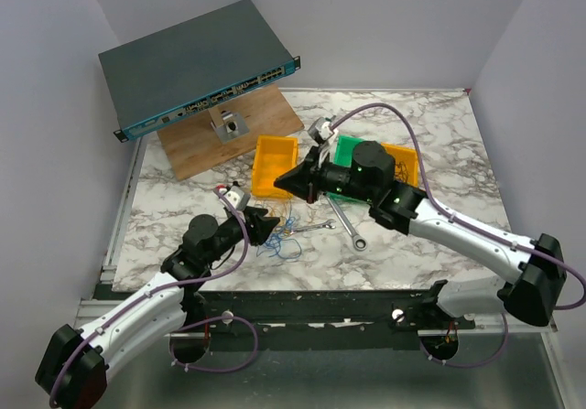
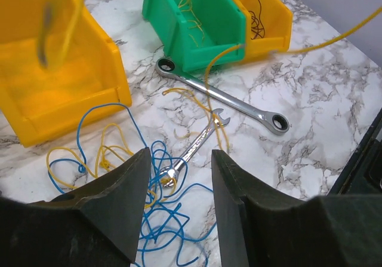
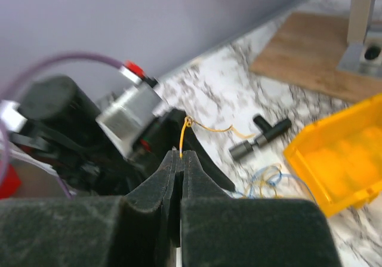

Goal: Untangle the cables

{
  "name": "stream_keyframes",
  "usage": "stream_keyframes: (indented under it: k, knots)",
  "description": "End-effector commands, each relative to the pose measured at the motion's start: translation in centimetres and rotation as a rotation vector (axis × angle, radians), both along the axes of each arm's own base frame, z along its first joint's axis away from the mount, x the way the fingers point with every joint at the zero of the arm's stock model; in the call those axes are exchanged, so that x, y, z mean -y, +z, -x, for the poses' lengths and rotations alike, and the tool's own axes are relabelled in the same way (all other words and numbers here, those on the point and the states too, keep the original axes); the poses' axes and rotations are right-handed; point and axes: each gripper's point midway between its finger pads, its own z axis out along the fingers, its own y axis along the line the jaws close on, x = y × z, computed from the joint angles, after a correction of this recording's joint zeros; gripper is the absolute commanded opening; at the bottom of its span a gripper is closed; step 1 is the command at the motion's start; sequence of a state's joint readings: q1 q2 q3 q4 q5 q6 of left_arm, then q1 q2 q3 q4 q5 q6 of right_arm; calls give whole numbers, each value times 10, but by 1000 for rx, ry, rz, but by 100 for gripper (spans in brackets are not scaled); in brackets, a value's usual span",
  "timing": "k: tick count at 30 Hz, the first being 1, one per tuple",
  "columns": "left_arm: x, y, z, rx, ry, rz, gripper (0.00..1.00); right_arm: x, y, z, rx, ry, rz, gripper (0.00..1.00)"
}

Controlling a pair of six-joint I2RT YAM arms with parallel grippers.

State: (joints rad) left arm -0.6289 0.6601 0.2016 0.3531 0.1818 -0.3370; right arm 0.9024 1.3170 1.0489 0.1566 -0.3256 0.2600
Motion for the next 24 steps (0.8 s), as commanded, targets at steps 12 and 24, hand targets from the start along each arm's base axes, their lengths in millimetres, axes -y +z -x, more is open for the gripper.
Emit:
stream_keyframes:
  k: [12,24]
  knots:
    - [1,-8,-7,-46,22,-38,54,60,157,-45,85,-442,-181,1]
    - [-5,-10,-10,-47,60,-45,54,124,144,-135,117,-873,-54,1]
